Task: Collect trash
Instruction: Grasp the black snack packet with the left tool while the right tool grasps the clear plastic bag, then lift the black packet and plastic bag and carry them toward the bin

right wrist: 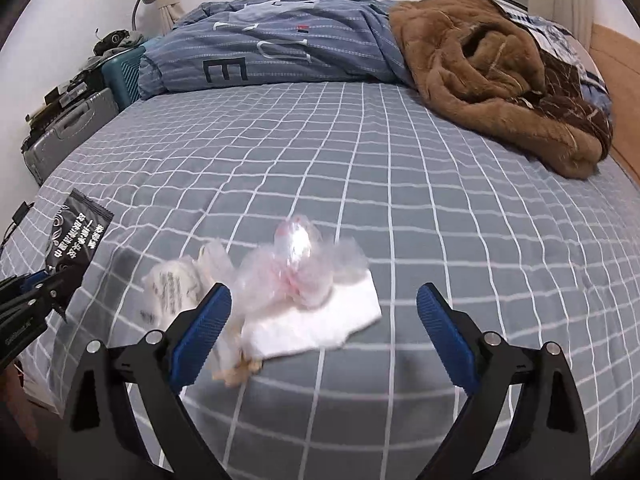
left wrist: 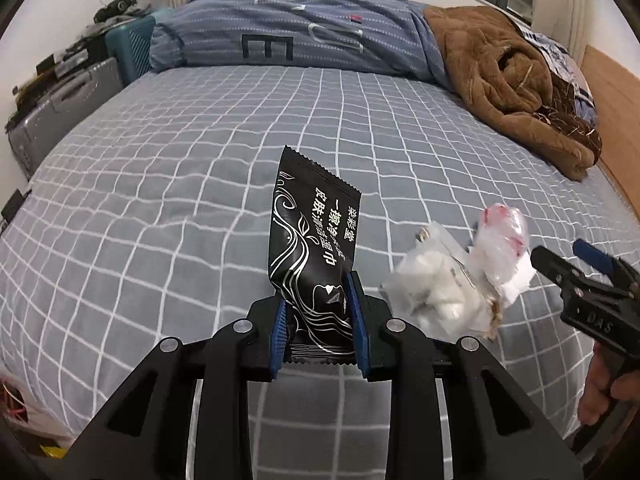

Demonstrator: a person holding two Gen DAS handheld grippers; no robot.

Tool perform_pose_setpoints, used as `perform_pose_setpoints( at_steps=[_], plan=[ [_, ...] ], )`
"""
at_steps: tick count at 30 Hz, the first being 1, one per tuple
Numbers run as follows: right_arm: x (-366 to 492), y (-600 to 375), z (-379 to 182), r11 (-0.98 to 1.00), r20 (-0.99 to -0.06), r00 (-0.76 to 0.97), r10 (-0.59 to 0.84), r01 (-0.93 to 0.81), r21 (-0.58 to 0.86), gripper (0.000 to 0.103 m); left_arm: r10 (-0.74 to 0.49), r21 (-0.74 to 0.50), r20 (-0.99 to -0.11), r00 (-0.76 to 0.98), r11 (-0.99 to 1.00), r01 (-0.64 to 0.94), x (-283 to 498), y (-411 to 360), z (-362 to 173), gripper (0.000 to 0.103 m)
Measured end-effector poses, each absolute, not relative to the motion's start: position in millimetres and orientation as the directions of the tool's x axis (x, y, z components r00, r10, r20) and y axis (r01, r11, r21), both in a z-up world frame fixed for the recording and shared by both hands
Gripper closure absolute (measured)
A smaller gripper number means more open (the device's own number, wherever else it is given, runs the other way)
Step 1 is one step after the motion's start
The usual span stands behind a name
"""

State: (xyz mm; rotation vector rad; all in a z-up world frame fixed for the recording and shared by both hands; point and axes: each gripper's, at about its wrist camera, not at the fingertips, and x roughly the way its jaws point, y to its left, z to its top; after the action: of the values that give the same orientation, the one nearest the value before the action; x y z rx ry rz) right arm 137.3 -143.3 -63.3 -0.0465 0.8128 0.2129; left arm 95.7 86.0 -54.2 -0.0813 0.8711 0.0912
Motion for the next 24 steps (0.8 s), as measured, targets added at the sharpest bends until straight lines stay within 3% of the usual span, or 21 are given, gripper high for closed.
perform_pose_setpoints(
  at_steps=[11,15,24],
  plan=[
    [171.4,-137.8,-82.0,0.973,-0.749,0.634,0.19,-0.222,0.059,0.041,0.024,-0.067,-0.752,0.659,0.991,-0.113,104.3,93.9,-64.5,0.076],
    [173.0,-134.4,-88.1,0.96,-0.758,0.61,0.232,-0.268,0.078,0.071,0.016,-0.074,-0.749,0.663,0.991,-0.108,105.4,91.7,-65.3,0.076],
    [165.5,-136.6,-82.4,0.963,-0.751,0.622,0.221,-0.259,0.068,0.074,0.013,-0.071,-0.761,0.649,0.992,-0.102,105.0,87.0,-69.2,0.076]
  ],
)
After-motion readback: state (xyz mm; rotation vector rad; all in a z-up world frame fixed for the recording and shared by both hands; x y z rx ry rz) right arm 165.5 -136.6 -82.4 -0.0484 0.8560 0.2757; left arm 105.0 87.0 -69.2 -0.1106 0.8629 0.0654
